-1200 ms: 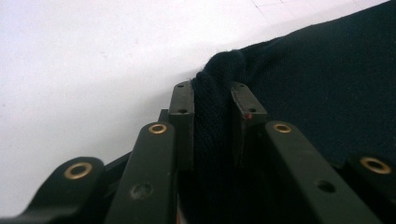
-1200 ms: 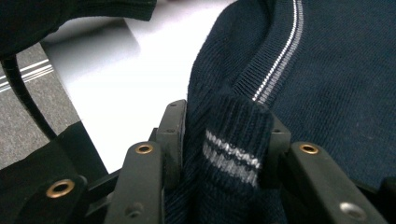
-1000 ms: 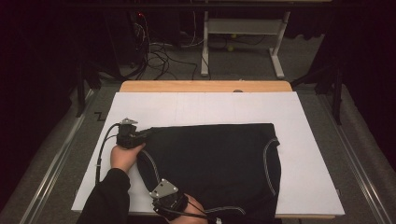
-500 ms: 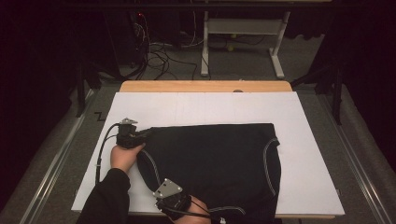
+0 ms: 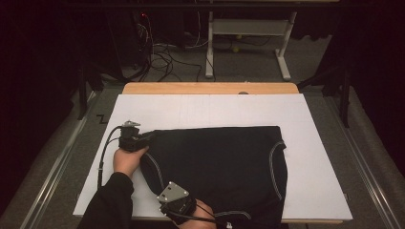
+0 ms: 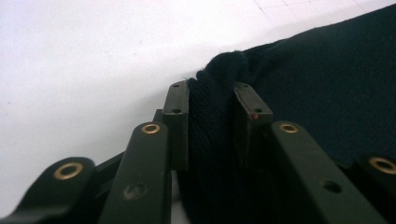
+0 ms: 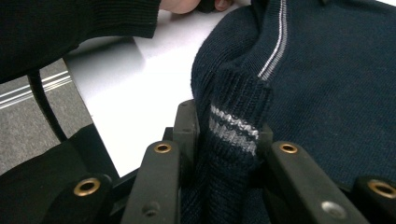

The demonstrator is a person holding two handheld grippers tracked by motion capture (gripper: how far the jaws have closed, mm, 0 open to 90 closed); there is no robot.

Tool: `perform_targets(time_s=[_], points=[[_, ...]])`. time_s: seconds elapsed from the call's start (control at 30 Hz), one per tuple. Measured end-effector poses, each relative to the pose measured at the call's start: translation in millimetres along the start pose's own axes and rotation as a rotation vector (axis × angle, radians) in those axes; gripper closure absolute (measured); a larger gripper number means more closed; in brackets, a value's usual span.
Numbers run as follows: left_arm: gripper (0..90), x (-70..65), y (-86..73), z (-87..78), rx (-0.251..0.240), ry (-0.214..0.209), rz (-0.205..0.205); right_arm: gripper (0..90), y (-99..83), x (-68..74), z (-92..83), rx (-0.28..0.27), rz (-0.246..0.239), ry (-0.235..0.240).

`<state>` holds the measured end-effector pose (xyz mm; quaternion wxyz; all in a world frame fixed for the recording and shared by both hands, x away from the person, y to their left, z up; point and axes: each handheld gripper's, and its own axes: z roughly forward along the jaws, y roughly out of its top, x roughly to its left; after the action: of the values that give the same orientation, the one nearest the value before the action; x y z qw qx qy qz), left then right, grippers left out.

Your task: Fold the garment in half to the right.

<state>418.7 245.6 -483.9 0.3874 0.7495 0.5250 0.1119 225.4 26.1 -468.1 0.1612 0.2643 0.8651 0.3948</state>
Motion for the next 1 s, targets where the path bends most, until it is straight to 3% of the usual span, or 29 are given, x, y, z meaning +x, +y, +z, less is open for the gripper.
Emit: perform_targets(time_s=[0.17,0.23,0.37,0.57,0.8,1.0], points=[[65.1,-1.5,0.4,0.2,0.003,0.014,0.004,74.6,0.6,-0.3,-0.7,-0.014,-0.006,0.011],[70.9,0.5,0.6,-0.1,0.001,0.001,-0.020,74.7,1.4,0.1,-1.6,-0.011,-0.008,0.015],[74.6,-0.9,0.9,-1.2,-0.003,-0.001,-0.021,74.7,2.6,-1.8,-3.1,-0.016,-0.017,0.017],[75.0,-2.4,5.5,-7.4,-0.064,-0.008,-0.086,74.7,6.9,-3.5,-6.9,-0.044,-0.008,0.014],[74.8,-9.6,15.6,-15.9,-0.144,-0.004,-0.109,74.7,10.9,-6.2,-11.9,-0.088,0.006,0.006],[74.7,-13.9,20.3,-17.6,-0.170,0.021,-0.109,74.7,14.5,-7.8,-13.2,-0.111,0.012,0.006]])
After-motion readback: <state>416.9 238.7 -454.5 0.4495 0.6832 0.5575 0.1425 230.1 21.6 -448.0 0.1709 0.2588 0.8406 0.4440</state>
